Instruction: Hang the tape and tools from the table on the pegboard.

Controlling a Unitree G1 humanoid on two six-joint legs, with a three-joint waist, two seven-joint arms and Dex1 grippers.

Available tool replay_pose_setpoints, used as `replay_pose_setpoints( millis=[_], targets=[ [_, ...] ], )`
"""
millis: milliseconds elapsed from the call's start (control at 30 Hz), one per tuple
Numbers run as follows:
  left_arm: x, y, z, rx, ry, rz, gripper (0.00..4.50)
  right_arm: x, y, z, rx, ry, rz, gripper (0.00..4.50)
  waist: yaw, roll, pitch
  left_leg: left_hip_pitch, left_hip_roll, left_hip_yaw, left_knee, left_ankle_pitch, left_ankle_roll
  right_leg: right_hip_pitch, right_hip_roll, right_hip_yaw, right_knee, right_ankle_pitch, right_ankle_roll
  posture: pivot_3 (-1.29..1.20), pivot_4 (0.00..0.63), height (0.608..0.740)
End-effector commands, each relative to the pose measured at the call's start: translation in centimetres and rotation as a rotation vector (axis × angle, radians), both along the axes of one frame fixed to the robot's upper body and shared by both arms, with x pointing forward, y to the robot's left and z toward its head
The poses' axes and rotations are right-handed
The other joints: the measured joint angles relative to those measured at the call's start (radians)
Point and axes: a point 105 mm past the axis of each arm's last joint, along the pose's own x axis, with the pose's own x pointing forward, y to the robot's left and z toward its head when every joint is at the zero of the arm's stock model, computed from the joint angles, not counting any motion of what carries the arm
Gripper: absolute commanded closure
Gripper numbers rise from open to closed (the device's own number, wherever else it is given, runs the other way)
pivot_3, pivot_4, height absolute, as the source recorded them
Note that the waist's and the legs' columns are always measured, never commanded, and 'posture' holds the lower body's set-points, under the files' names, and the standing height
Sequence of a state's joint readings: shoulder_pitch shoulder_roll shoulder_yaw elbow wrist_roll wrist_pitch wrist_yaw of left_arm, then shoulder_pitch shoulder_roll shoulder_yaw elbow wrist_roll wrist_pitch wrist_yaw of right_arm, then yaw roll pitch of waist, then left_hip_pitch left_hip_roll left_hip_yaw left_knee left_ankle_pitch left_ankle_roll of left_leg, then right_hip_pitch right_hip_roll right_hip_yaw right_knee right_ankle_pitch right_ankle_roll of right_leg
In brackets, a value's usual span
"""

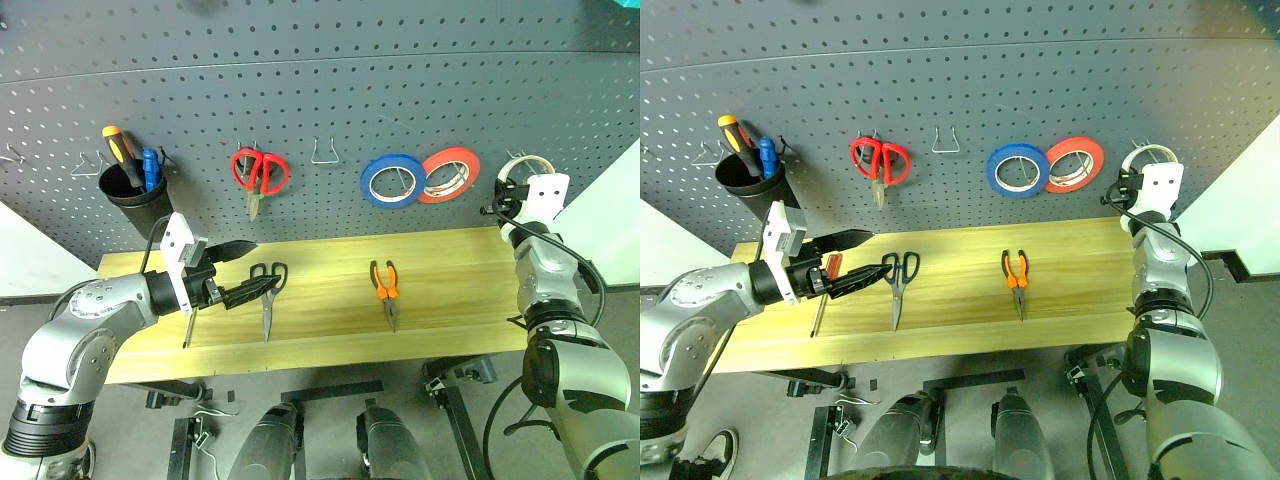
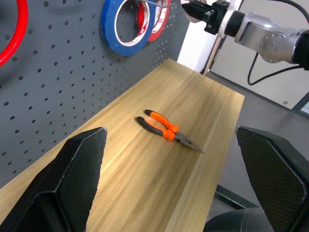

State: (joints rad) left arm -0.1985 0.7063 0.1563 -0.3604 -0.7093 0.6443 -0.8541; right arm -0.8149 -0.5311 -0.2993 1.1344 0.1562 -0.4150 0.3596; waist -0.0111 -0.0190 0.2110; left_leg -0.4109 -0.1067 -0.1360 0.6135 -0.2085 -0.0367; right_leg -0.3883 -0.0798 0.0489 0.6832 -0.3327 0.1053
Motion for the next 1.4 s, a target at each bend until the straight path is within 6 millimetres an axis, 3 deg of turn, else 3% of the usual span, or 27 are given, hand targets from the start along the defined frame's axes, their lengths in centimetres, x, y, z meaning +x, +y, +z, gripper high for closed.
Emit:
replay_pose_setpoints(
  millis=[33, 1400],
  targets=[
    [-0.06, -0.37, 0.83, 0.001, -0.045, -0.021, 0.05, -0.23, -0.69, 0.25, -0.013, 0.002, -0.015, 3.92, -0.001, 0.0, 0.0, 0.0, 0.0, 0.0, 0.0, 0.0, 0.0, 0.0, 0.0, 0.0, 0.0, 0.0, 0.0, 0.09, 0.13, 0.74],
    [0.74, -0.51, 0.55, 0.003, -0.078, -0.011, 0.05, -0.29, -1.21, 0.58, -0.025, -0.001, -0.042, 3.92, -0.005, 0.002, -0.021, 0.0, 0.0, 0.0, 0.002, 0.0, 0.0, 0.0, 0.0, 0.0, 0.003, 0.0, 0.0, 0.08, 0.096, 0.74]
  ],
)
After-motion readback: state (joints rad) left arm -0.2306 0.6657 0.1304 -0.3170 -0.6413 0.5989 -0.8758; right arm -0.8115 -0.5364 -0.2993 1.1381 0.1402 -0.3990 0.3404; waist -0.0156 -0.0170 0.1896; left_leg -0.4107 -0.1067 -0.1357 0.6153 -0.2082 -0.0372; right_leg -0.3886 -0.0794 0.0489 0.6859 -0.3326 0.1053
